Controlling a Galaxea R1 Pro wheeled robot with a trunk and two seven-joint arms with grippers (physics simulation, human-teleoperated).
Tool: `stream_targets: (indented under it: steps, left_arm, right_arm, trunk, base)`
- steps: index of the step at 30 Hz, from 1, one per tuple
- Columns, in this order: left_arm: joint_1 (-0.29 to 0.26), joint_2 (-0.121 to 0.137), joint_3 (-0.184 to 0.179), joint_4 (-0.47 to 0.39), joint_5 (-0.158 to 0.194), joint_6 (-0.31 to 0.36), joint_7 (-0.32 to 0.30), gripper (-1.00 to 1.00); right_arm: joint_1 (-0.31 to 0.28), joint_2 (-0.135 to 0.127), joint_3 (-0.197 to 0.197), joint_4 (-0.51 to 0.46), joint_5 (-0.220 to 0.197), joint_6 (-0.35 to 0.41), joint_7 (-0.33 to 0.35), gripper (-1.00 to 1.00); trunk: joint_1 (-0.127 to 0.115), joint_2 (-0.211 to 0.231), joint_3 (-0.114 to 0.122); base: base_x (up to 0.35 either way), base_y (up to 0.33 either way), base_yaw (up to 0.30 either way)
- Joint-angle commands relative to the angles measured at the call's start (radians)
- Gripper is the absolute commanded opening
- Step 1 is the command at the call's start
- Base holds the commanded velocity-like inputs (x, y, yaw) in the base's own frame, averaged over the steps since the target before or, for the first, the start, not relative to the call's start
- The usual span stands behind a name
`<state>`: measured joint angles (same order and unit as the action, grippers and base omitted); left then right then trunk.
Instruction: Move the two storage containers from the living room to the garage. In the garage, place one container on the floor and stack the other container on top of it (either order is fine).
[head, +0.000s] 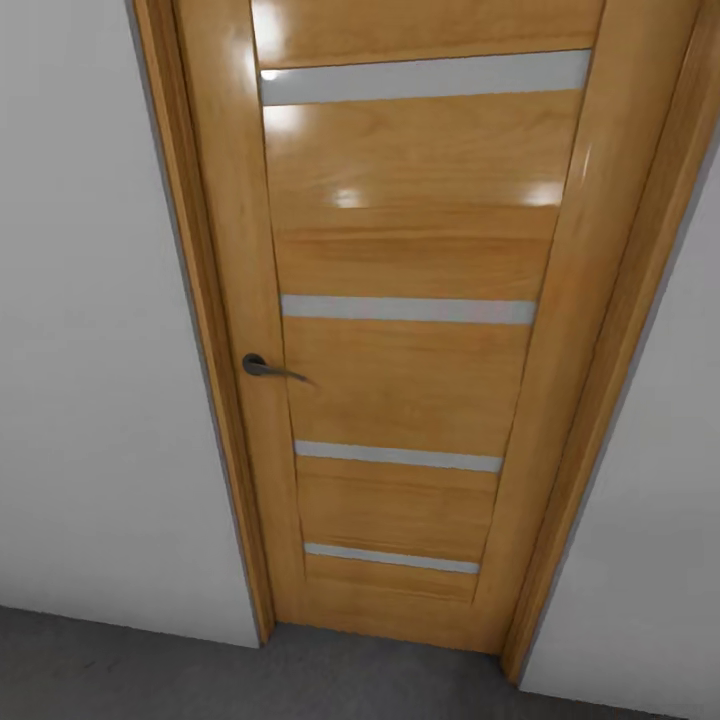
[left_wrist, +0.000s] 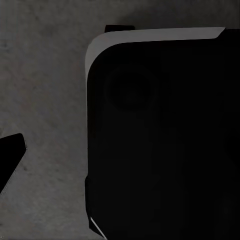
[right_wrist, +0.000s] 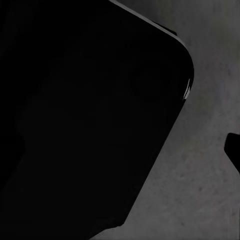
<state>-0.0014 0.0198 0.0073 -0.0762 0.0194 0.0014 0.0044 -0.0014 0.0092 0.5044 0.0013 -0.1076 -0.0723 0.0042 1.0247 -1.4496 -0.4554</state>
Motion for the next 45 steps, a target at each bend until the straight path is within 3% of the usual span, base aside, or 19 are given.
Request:
stream_targets:
  steps: [1, 25, 45]
  left_arm:
    - [0.000, 0.000, 0.000, -0.001, 0.002, 0.000, 0.000, 1.00]
    - [0.000, 0.000, 0.000, 0.000, 0.002, 0.000, 0.000, 1.00]
    - [0.000, 0.000, 0.000, 0.000, 0.002, 0.000, 0.002, 1.00]
  right_arm:
    - [0.000, 0.000, 0.008, 0.000, -0.011, -0.003, 0.000, 1.00]
    - [0.000, 0.001, 0.008, 0.000, -0.011, -0.004, -0.001, 1.00]
    - [0.000, 0.000, 0.008, 0.000, -0.011, -0.003, -0.001, 1.00]
  trunk:
    - [0.000, 0.000, -0.001]
    - [0.000, 0.000, -0.001]
    - [0.000, 0.000, -0.001]
  base:
    - [0.203, 0.178, -0.014]
    - [0.241, 0.213, -0.006]
    - [0.054, 0.039, -0.224]
